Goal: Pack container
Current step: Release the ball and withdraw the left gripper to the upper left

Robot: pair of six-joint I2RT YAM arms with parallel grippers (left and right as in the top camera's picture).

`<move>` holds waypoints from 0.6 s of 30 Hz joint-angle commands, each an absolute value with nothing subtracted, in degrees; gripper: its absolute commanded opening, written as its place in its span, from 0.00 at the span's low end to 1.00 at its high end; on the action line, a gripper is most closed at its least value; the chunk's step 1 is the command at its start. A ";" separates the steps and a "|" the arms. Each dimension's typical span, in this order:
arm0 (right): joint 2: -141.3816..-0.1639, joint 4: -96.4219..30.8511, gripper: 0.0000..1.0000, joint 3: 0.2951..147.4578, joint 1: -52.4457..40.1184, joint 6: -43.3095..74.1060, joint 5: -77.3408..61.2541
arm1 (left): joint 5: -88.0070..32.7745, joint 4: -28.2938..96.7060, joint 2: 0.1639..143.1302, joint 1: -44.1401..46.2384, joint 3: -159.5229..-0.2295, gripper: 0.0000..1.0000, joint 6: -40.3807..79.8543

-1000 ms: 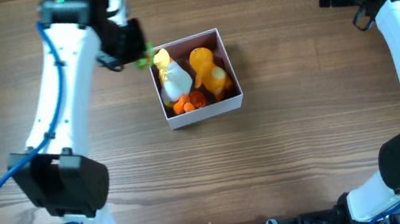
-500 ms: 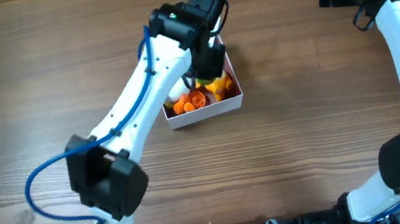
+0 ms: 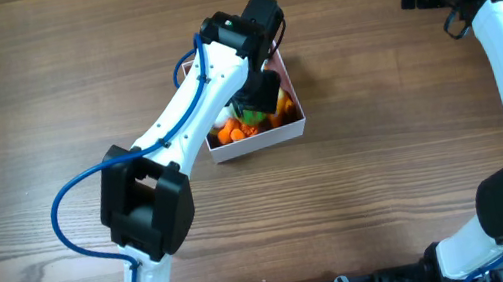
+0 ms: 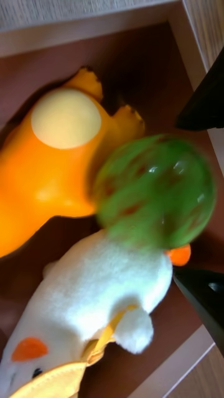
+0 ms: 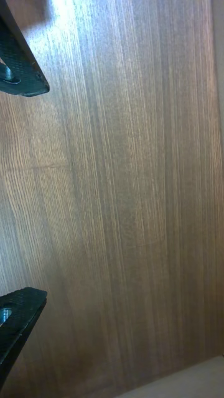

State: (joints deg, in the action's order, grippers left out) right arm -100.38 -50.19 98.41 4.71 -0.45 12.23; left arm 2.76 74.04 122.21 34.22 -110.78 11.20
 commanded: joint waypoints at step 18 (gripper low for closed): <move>-99.55 -50.15 1.00 99.26 4.69 0.01 11.94 | 5.63 74.76 116.55 26.17 -125.58 0.71 13.08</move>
State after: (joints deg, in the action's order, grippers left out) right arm -100.38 -50.19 98.41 4.71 -0.45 12.21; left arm 3.25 75.29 121.84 31.29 -117.67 11.42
